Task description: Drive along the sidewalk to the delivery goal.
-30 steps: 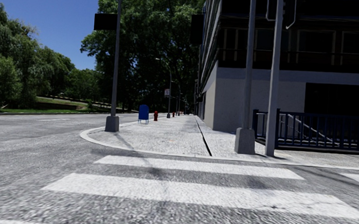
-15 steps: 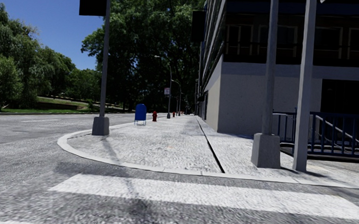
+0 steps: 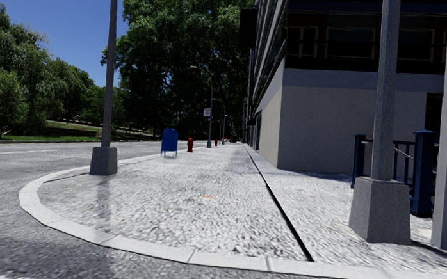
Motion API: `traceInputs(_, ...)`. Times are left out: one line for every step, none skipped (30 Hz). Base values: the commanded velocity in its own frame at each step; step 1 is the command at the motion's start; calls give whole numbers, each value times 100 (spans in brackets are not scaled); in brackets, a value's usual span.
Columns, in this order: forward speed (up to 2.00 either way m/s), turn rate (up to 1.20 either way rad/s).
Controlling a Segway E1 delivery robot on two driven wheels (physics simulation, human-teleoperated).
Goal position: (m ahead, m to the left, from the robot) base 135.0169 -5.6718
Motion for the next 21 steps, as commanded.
traceInputs(200, 0)
traceInputs(200, 0)
traceInputs(200, 0)
traceInputs(200, 0)
traceInputs(200, 0)
traceInputs(200, 0)
traceInputs(200, 0)
traceInputs(200, 0)
traceInputs(200, 0)
traceInputs(200, 0)
traceInputs(200, 0)
traceInputs(200, 0)
traceInputs(200, 0)
traceInputs(200, 0)
traceInputs(200, 0)
traceInputs(200, 0)
traceInputs(200, 0)
traceInputs(200, 0)
traceInputs(200, 0)
traceInputs(200, 0)
traceInputs(200, 0)
